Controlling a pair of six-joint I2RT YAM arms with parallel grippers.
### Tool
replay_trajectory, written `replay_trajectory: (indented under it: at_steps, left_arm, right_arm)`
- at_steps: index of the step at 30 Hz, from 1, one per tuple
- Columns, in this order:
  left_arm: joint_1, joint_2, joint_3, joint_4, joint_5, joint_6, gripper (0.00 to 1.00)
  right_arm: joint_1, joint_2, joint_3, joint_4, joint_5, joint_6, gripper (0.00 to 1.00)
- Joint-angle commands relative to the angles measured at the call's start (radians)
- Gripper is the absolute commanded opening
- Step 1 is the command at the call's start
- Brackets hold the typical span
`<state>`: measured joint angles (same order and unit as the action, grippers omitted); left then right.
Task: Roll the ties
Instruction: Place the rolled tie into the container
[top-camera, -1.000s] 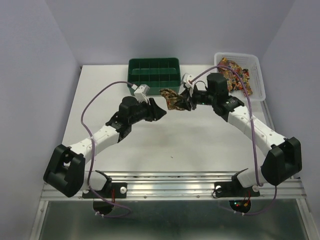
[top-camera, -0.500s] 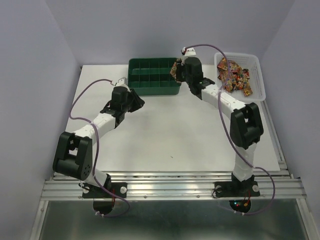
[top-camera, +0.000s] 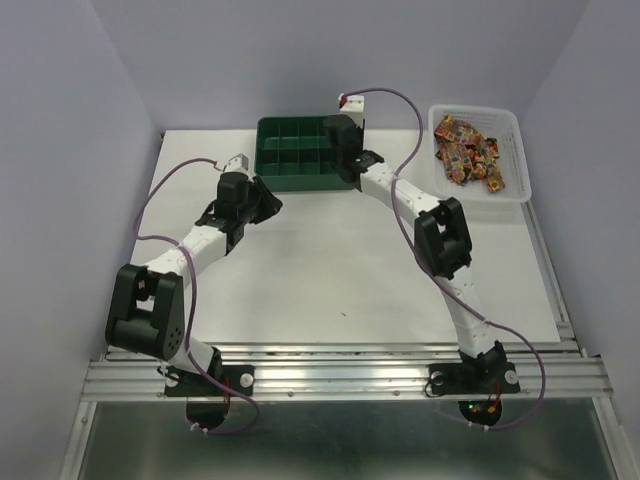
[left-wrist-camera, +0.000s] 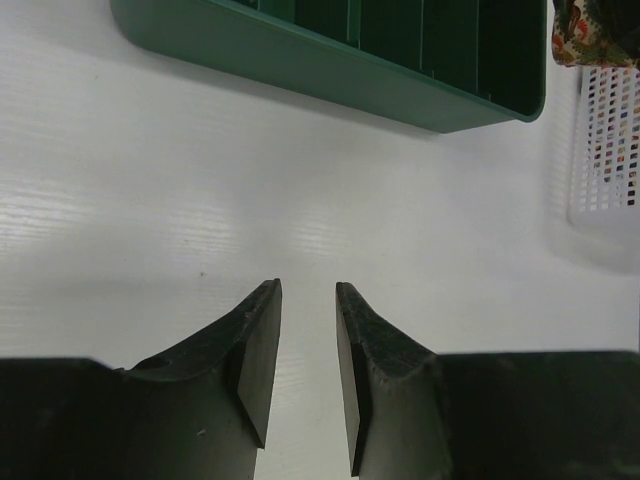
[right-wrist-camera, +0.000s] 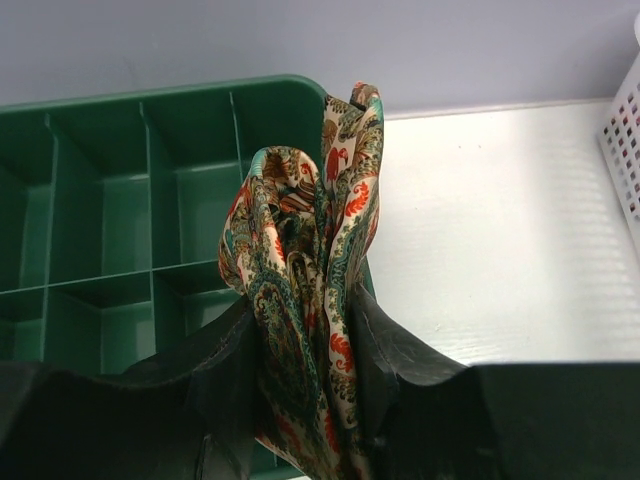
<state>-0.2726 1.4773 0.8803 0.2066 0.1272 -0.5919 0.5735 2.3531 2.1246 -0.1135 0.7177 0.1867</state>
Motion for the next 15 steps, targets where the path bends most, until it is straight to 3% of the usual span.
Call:
replay_trajectory:
  at_steps: [1,7,15]
  left_arm:
    - [0.012,-0.035,0.013,0.002,0.006,0.033,0.39]
    - [0.024,-0.035,0.012,-0.003,0.009,0.049,0.40]
    - [0.050,0.049,0.095,-0.015,0.038,0.061,0.40]
  right_arm:
    - [0.009,0.054,0.106,-0.061,0.127,0.025,0.01]
    - [0.016,0.069,0.064,-0.089,0.089,0.025,0.01]
    - [0.011,0.153,0.144,-0.147,-0.015,-0.013,0.01]
